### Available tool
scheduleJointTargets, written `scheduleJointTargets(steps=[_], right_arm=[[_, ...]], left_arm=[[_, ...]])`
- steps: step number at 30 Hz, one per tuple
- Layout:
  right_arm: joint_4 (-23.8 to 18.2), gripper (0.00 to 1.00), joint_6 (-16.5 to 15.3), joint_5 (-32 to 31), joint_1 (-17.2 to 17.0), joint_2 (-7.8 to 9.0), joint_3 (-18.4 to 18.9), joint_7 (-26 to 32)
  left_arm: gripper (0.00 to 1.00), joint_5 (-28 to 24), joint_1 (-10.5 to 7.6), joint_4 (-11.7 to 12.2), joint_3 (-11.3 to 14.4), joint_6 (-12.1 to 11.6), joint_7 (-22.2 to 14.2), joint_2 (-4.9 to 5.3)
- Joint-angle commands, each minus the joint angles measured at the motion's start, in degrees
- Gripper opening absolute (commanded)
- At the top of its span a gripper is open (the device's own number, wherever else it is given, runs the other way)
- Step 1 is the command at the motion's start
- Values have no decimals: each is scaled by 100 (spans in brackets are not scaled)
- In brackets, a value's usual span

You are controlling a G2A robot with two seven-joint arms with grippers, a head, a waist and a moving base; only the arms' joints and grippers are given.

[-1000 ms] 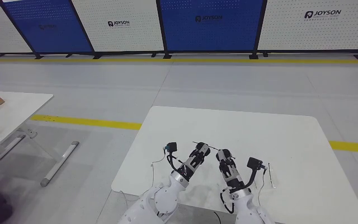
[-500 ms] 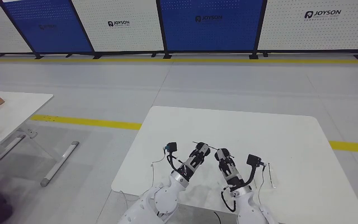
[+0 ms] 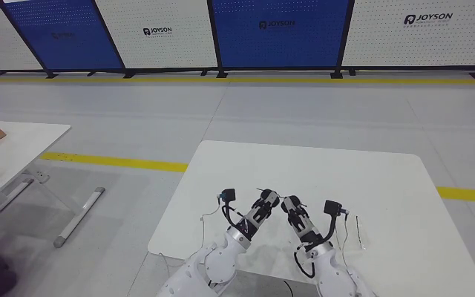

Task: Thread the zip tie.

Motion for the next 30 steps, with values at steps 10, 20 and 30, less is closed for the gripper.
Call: scheduleJointTargets(steps=[10, 20, 30], right_arm=[[69, 0, -18, 40, 92, 20, 6, 224], [115, 0, -110, 43, 121, 34, 29, 158], [112, 0, -126, 52, 110, 34, 35, 110]], left_arm=[[0, -57, 88, -130, -82, -110, -310, 24], [0, 153, 164, -222, -216, -34, -191, 44], [0, 199, 170, -224, -213, -16, -126, 41]])
